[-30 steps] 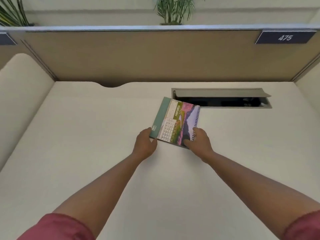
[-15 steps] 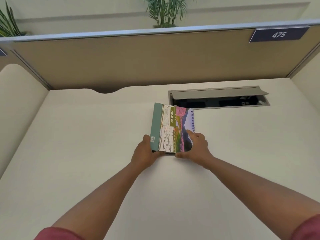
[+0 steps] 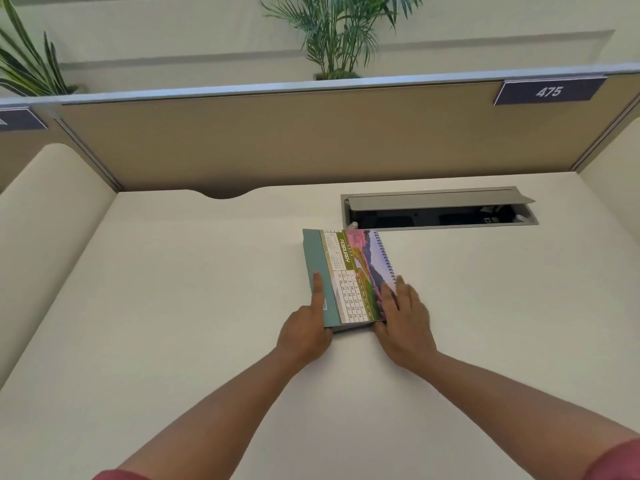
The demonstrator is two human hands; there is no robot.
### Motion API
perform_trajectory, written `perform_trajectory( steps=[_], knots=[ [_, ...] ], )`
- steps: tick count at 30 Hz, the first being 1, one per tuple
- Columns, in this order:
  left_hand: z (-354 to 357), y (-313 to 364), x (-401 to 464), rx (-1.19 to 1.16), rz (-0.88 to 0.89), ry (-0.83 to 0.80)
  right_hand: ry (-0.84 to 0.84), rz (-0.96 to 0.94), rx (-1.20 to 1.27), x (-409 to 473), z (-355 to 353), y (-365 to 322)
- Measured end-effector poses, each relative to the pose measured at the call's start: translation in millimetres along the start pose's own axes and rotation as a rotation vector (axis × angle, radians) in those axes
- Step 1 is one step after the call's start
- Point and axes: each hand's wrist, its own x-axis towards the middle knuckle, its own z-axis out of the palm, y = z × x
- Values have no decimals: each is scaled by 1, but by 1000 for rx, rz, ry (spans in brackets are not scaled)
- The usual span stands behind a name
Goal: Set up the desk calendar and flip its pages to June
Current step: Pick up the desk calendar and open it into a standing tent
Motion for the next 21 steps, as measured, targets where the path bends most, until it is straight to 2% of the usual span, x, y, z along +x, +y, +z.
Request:
perform_trajectory(
  steps=[4,6,10,12,17,21],
  knots=[
    [9,22,-9,-1,-27,-34,84,466,218,-7,-5,-13],
    [15,30,-14,-7,-34,-45,100,603,408,-7,-8,-14],
    [27,41,-25,-52,-46,-39,128,690,830,-11,-8,-13],
    [31,47,-28,-99,-61,-25,157,751,950,-11,-11,-13],
    [36,62,-31,-219,-112,-28,97,762,1219,-14,-18,-27],
    [37,71,-31,-316,-78,-49,187,938,1616,-12,-22,-37]
  ],
)
